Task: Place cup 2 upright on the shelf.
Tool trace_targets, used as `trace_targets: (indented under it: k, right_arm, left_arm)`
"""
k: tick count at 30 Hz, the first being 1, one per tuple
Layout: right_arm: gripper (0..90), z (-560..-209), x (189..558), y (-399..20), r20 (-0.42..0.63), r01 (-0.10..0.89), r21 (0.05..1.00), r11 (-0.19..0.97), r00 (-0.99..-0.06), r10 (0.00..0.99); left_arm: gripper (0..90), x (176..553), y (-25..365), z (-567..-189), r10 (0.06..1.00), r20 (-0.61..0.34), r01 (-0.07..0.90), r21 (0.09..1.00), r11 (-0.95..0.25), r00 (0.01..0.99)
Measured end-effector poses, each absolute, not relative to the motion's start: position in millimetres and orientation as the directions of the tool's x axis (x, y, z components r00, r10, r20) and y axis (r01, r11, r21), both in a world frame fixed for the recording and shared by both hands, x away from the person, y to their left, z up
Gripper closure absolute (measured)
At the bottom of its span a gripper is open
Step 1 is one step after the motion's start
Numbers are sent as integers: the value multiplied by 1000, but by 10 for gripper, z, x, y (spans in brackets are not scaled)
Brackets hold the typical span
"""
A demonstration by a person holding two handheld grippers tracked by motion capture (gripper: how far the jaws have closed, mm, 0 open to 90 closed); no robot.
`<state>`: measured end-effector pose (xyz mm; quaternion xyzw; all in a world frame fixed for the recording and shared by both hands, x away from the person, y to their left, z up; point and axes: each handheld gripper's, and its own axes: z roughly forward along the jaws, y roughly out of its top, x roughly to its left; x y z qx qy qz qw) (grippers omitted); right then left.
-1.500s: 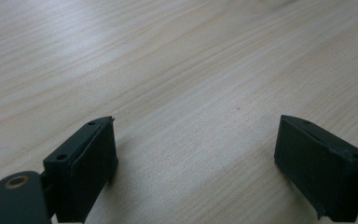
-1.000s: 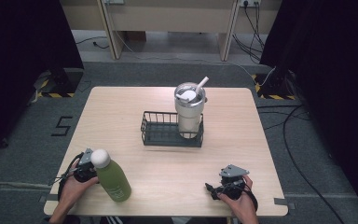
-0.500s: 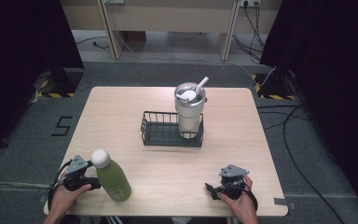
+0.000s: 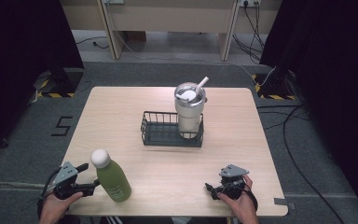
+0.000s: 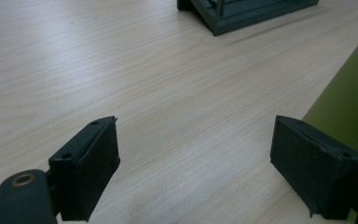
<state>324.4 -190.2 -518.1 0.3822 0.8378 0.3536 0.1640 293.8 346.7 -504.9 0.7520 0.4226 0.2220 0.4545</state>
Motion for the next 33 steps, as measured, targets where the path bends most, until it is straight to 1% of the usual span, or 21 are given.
trace_targets:
  k: [4,8,15,17,23,33]
  right_arm:
    - [128,-5181,3245,-1902,-5,524,718,458,-654,756]
    - [127,-5181,3244,-1902,-4,525,718,458,-654,757]
    - [127,-5181,3244,-1902,-4,525,718,458,-654,756]
    - [127,-5181,3244,-1902,-4,524,718,458,-654,756]
    - [127,-5181,3244,-1902,-5,524,718,458,-654,756]
    - [127,-5181,3244,-1902,-4,525,718,458,-654,757]
  left_arm:
    - [151,2836,3523,-5001,841,-50,408,889,-209,539]
    - [151,2795,3537,-4994,835,-45,399,892,-214,548]
    - [150,2648,3536,-4951,801,-58,359,912,-200,595]
    - [150,2609,3528,-4947,791,-46,348,912,-216,610]
    - [150,2501,3528,-4931,777,-44,324,922,-210,628]
    - [150,2413,3441,-4908,730,-58,298,932,-204,681]
